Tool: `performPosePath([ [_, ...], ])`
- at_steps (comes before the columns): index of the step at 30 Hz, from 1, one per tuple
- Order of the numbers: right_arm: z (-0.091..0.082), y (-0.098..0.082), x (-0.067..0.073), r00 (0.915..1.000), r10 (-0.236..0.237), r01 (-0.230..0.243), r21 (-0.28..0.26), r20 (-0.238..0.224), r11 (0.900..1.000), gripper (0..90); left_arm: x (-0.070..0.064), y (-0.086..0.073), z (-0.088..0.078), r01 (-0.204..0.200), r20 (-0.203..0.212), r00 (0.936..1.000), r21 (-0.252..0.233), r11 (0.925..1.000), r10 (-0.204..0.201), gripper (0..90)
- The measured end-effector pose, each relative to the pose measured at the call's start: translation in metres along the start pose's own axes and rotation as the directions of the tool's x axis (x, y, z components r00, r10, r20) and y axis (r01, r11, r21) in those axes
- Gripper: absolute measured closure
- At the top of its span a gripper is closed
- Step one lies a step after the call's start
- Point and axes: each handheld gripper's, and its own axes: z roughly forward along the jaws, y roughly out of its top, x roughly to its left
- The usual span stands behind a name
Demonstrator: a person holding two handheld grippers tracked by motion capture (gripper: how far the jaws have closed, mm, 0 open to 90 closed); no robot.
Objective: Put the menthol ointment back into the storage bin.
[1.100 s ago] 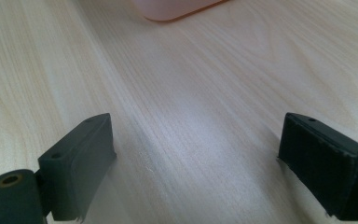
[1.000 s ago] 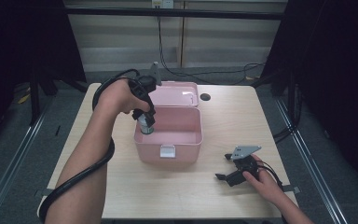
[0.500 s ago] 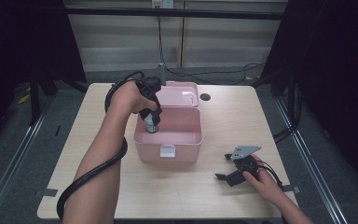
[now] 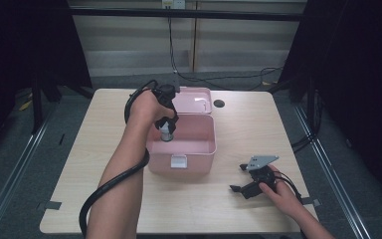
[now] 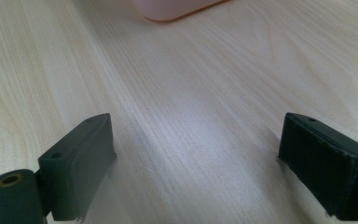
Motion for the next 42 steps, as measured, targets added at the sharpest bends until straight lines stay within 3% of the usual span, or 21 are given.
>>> performPosePath([
  [8, 0.000, 0.000, 0.000, 1.0000, 0.001, -0.001, 0.000, 0.000, 1.000, 9.7, 0.000, 0.005, 0.007, 0.052, -0.002, 0.9987, -0.021, 0.9984, -0.052, 50.5],
  [19, 0.000, 0.000, 0.000, 1.0000, 0.000, 0.000, 0.000, 0.000, 1.000, 9.7, 0.002, 0.011, 0.019, 0.093, -0.003, 0.9957, -0.022, 0.9955, -0.093, 50.5],
  [33, 0.000, 0.000, 0.000, 1.0000, 0.001, -0.001, 0.000, 0.000, 1.000, 9.7, 0.005, 0.017, 0.033, 0.175, -0.001, 0.9846, -0.055, 0.9831, -0.175, 50.5],
  [42, 0.000, 0.000, 0.000, 1.0000, 0.000, 0.000, 0.000, 0.000, 1.000, 9.7, 0.007, 0.019, 0.043, 0.198, -0.005, 0.9800, -0.074, 0.9774, -0.199, 50.5],
])
